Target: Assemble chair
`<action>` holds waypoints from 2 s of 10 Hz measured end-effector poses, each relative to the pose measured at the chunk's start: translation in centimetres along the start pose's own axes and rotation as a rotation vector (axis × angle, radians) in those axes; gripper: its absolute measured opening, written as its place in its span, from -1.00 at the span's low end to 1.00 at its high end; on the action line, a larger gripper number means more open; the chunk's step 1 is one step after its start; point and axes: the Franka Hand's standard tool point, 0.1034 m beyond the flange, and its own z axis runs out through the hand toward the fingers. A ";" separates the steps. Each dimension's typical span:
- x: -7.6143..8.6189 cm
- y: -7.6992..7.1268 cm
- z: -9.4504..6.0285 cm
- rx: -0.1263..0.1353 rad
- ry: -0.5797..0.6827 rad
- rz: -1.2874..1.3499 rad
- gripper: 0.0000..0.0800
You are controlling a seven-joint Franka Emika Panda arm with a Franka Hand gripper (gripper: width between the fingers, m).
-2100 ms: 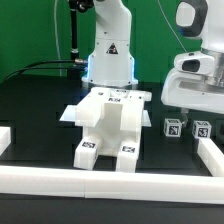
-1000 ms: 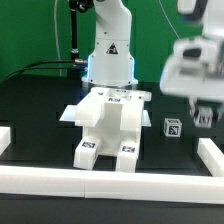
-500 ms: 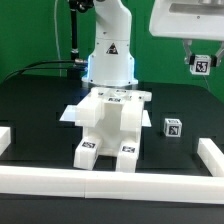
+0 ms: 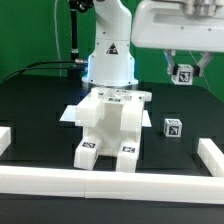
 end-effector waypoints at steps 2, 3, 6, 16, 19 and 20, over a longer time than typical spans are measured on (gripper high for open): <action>0.6 0.6 -0.5 0.001 0.014 -0.020 -0.29; 0.6 0.6 -0.5 0.000 0.013 -0.020 -0.29; 0.9 1.4 0.3 -0.012 0.036 -0.071 -0.29; 2.0 5.8 2.8 -0.047 0.065 -0.170 -0.29; 2.1 6.6 2.8 -0.050 0.065 -0.168 -0.29; 2.1 6.8 2.8 -0.051 0.064 -0.165 -0.29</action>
Offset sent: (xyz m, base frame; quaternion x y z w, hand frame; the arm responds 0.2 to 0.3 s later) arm 0.0000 0.0000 0.0000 0.0000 0.0000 0.0000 1.0000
